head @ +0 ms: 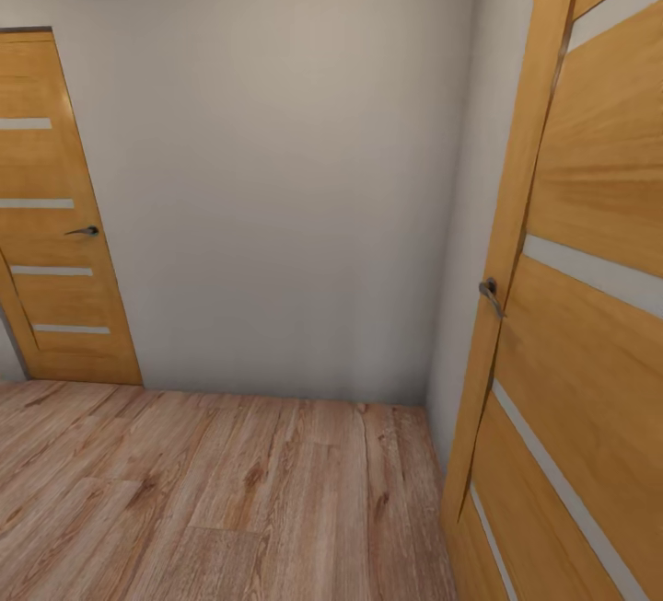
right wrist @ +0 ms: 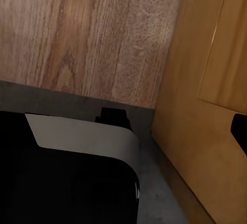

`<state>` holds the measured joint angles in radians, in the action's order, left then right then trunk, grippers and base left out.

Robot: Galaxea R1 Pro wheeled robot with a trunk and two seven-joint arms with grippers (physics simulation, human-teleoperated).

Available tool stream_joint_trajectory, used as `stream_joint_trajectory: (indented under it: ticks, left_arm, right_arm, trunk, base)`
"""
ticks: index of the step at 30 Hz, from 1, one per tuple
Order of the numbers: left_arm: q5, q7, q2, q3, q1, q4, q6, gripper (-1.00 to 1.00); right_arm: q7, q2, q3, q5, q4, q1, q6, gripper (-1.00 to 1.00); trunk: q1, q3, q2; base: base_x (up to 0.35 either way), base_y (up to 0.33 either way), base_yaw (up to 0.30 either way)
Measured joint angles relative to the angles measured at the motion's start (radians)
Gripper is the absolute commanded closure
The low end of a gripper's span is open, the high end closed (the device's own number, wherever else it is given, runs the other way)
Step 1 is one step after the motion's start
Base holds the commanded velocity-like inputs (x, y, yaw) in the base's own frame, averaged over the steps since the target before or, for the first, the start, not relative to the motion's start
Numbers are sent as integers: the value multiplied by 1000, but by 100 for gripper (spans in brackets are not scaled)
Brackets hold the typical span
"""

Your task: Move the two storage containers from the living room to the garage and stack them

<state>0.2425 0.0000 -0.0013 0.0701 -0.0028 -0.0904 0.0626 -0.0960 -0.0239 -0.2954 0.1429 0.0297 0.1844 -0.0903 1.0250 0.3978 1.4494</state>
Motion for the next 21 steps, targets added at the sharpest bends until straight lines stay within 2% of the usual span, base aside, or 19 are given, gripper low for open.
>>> stream_joint_trajectory:
  ticks: [21]
  left_arm:
    - [2,0,0,0,0,-2,-2,-100]
  right_arm:
    - [-4,-4,-3,-12,-2,0,4,-100]
  trunk:
    - [0,0,0]
  base:
    - [0,0,0]
